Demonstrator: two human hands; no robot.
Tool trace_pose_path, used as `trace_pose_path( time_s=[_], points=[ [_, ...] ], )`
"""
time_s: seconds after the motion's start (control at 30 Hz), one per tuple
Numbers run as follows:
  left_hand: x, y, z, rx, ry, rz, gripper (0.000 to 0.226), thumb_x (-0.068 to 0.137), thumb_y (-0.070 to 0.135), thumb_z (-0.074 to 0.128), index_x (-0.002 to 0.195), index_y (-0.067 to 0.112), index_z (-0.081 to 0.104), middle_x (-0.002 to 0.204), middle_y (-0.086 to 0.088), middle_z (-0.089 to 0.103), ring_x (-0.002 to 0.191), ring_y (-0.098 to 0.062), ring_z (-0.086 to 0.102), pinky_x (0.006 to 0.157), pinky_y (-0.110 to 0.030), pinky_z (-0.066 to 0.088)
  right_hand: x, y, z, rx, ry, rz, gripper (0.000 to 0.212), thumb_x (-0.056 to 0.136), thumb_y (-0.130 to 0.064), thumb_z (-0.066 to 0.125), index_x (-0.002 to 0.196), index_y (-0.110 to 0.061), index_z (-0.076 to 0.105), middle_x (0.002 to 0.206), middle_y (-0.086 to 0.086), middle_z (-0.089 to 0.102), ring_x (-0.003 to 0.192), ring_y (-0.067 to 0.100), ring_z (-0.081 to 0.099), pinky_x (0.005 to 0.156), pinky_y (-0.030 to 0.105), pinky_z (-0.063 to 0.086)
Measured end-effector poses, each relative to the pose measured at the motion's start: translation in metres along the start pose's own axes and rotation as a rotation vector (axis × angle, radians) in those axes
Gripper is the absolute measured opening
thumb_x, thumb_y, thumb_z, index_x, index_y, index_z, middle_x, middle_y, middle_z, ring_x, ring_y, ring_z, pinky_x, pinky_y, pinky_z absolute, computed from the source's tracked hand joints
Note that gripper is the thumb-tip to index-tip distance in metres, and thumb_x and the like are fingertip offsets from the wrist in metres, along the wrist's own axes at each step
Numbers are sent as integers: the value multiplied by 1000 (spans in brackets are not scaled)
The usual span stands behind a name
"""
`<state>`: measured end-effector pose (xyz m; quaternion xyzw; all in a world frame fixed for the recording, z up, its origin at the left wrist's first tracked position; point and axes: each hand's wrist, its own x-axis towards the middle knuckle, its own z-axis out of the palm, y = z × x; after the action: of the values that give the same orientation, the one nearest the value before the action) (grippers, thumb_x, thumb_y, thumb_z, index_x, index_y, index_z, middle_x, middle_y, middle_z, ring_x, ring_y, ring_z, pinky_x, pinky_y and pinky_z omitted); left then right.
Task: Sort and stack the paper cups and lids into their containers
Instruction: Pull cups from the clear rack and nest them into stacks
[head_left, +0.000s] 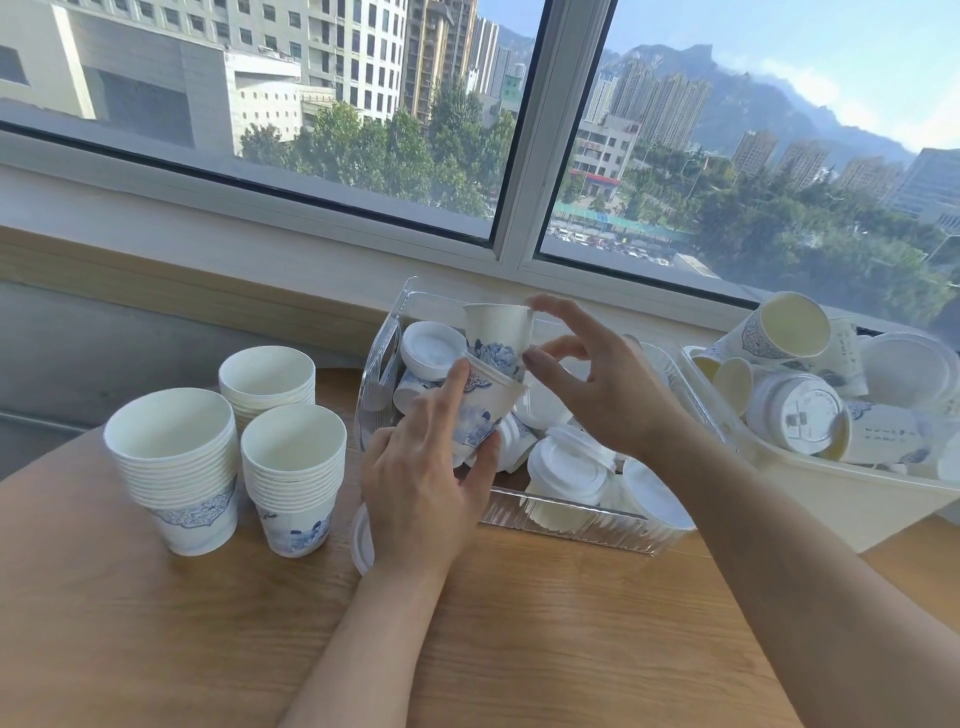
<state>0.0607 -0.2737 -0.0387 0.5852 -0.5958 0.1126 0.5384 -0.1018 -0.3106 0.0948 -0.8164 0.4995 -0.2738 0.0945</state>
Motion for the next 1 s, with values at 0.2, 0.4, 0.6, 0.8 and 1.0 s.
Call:
trace_pose_path(
  time_s=[0.2, 0.4, 0.6, 0.8, 1.0],
  points=[
    [0, 2, -1, 5, 14, -14, 68, 96, 47, 69, 155, 22, 47, 124, 5, 68, 94, -16, 67, 78, -32, 45, -4, 9, 2, -7, 90, -12, 33, 107, -43, 50, 114, -30, 79, 95, -18, 76, 96, -2, 66, 81, 24, 48],
    [0, 1, 0, 11, 27, -7, 67, 96, 48, 68, 154, 20, 48, 122, 6, 68, 87, -14, 67, 79, -24, 35, 0, 6, 5, 91, 17, 18, 34, 106, -45, 52, 136, -38, 66, 127, -17, 67, 111, -2, 61, 95, 18, 47],
    [0, 1, 1, 20, 18, -13, 70, 96, 50, 65, 156, 18, 46, 122, 5, 68, 87, -14, 65, 77, -23, 32, 1, 7, 16, 151, -41, 54, 41, 104, -43, 58, 143, -32, 60, 124, -14, 74, 114, 2, 68, 107, 35, 52],
    [-1, 0, 0, 27, -10, -8, 81, 91, 52, 73, 157, 19, 43, 118, 6, 67, 87, -14, 63, 77, -23, 33, -11, 6, 30, 246, -161, 65, 48, 95, -47, 70, 140, -33, 59, 119, -11, 74, 106, 2, 70, 101, 33, 55],
    [0, 1, -2, -25, -6, -65, 85, 86, 46, 80, 157, 17, 42, 115, -2, 73, 98, -22, 70, 88, -30, 40, -22, 27, 31, 102, -155, 110, 28, 107, -32, 55, 134, -34, 60, 113, -12, 75, 108, 7, 69, 101, 41, 54]
  ],
)
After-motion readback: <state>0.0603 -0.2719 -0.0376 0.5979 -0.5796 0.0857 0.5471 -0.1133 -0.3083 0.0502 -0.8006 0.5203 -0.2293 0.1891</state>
